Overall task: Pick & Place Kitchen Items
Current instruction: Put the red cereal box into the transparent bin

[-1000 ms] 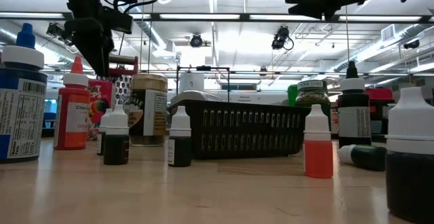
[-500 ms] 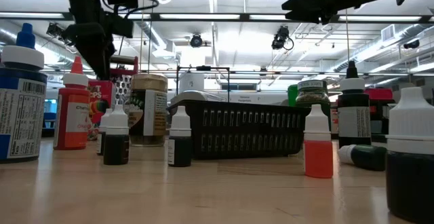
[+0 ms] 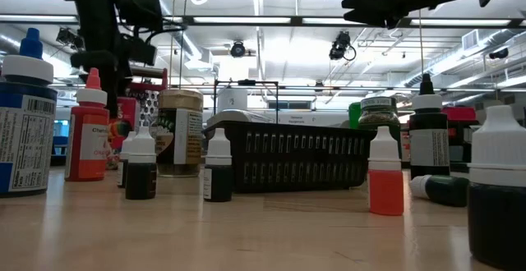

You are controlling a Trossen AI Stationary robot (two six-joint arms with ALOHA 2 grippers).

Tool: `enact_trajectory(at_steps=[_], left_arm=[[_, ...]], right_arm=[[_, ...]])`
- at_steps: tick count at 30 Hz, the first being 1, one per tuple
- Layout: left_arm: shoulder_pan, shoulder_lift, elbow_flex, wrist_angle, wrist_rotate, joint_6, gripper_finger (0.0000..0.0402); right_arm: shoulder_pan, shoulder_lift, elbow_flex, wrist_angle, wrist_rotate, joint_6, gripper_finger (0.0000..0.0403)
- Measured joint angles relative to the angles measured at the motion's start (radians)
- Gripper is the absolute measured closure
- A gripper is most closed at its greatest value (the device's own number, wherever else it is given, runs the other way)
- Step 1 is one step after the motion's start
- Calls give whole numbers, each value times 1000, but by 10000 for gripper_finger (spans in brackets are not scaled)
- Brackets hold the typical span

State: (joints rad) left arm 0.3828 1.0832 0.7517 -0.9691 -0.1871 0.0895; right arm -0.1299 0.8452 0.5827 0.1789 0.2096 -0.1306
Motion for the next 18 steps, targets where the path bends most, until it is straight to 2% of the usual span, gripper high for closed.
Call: enact_trajectory(at_steps=[6,10,18], left_arm=[[0,0,-5,-2,39,-1,126],[0,0,-5,0,48,0,161],[0,0,1,-5,18,-5,242]], right_arm=[[0,0,0,-4,-3,11,113],[0,0,0,-22,-42,18,113],[0,0,0,-33,-44,35,113]])
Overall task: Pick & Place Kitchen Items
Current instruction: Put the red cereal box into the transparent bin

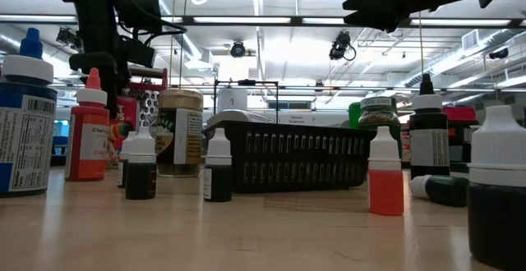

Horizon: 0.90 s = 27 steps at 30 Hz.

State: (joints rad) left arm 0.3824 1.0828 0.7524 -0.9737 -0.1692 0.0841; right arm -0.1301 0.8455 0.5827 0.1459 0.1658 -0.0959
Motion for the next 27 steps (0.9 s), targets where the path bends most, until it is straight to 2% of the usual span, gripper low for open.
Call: enact_trajectory(at_steps=[6,18,22,27], left_arm=[[0,0,55,-20,30,-26,280],[0,-4,332,-275,51,-130,280],[0,-4,458,-278,44,-136,282],[0,3,589,-275,-11,-126,280]], right_arm=[[0,0,0,0,1,-2,113],[0,0,0,1,2,-2,113],[0,0,0,1,2,-2,113],[0,0,0,1,2,-2,113]])
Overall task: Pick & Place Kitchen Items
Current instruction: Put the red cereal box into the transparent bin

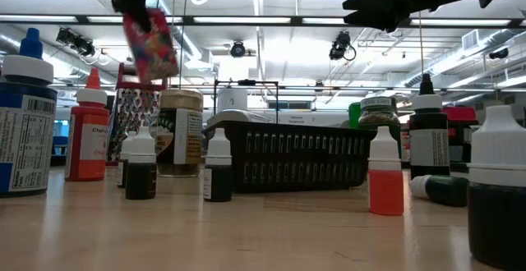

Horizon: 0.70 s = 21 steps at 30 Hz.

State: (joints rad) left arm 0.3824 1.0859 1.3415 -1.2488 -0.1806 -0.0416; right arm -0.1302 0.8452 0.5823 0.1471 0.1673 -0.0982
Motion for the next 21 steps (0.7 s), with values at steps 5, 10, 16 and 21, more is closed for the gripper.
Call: enact_trajectory(at_steps=[5,10,16,21], left_arm=[[0,24,64,20,-11,-9,279],[0,75,69,45,-41,-17,279],[0,164,68,90,-123,-51,279],[0,231,68,113,-122,-55,279]], right_arm=[[0,0,0,0,0,0,113],[0,0,0,0,-1,2,113],[0,0,0,1,-1,11,113],[0,0,0,1,-2,11,113]])
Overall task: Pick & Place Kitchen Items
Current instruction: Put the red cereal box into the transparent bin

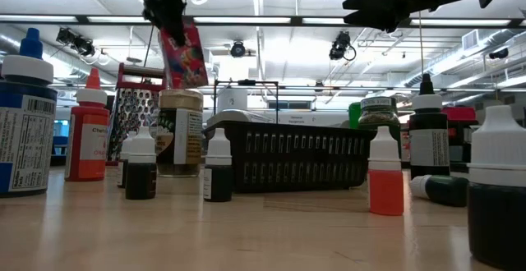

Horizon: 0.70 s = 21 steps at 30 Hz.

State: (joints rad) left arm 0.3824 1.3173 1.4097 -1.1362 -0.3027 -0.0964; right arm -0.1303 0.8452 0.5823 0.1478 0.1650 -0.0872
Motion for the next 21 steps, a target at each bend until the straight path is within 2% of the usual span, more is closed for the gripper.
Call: enact_trajectory(at_steps=[13,21], left_arm=[[25,178,0,37,8,-24,279],[103,227,-2,80,87,-6,278]], right_arm=[[0,0,0,0,1,0,113],[0,0,0,0,0,0,113]])
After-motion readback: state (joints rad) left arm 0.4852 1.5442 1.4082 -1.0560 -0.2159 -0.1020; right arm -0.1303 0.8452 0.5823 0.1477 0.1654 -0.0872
